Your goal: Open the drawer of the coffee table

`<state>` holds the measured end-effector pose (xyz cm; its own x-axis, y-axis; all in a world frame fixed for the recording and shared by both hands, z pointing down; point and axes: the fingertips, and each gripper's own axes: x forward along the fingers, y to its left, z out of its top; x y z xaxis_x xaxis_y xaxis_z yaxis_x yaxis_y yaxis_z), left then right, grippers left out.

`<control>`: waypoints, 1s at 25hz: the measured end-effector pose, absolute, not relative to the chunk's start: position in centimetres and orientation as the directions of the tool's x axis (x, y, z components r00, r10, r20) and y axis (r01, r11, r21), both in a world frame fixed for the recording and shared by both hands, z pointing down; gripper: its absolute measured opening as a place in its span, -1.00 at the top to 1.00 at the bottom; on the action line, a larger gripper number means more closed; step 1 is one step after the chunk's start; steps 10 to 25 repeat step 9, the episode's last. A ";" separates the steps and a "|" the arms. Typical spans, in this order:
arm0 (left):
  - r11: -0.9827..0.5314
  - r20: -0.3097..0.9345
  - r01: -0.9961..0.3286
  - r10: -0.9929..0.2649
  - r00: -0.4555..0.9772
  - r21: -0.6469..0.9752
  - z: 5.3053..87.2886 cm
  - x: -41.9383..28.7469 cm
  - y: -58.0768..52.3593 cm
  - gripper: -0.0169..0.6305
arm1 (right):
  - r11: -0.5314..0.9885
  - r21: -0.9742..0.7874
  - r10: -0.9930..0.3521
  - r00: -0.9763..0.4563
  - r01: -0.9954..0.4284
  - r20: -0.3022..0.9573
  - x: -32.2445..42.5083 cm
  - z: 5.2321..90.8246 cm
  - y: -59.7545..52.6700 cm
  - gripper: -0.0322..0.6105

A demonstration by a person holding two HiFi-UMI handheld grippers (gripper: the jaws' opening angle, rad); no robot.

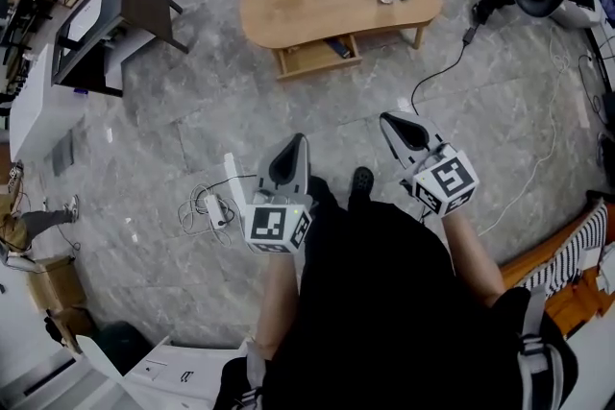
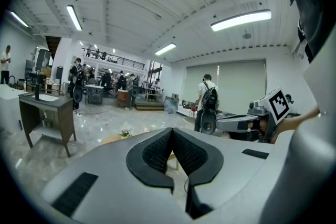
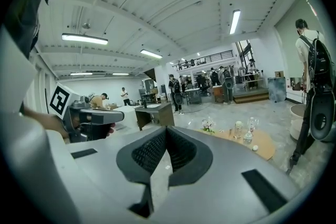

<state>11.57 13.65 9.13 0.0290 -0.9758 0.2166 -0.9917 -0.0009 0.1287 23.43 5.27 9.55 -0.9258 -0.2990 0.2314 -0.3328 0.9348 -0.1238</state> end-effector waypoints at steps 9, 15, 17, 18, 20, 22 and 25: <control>-0.020 0.230 -0.992 -0.972 0.049 0.127 9.6 12.6 14.2 0.91 | 0.922 -0.125 -0.333 -0.915 -0.366 0.227 25.0 9.4 5.3 0.86; -0.020 0.230 -0.992 -0.972 0.049 0.127 9.6 12.6 14.2 0.91 | 0.922 -0.125 -0.333 -0.915 -0.366 0.227 25.0 9.4 5.3 0.86; -0.020 0.230 -0.992 -0.972 0.049 0.127 9.6 12.6 14.2 0.91 | 0.922 -0.125 -0.333 -0.915 -0.366 0.227 25.0 9.4 5.3 0.86; -0.020 0.230 -0.992 -0.972 0.049 0.127 9.6 12.6 14.2 0.91 | 0.922 -0.125 -0.333 -0.915 -0.366 0.227 25.0 9.4 5.3 0.86; -0.020 0.230 -0.992 -0.972 0.049 0.127 9.6 12.6 14.2 0.91 | 0.922 -0.125 -0.333 -0.915 -0.366 0.227 25.0 9.4 5.3 0.86; -0.020 0.230 -0.992 -0.972 0.049 0.127 9.6 12.6 14.2 0.91 | 0.922 -0.125 -0.333 -0.915 -0.366 0.227 25.0 9.4 5.3 0.86; -0.020 0.230 -0.992 -0.972 0.049 0.127 9.6 12.6 14.2 0.91 | 0.922 -0.125 -0.333 -0.915 -0.366 0.227 25.0 9.4 5.3 0.86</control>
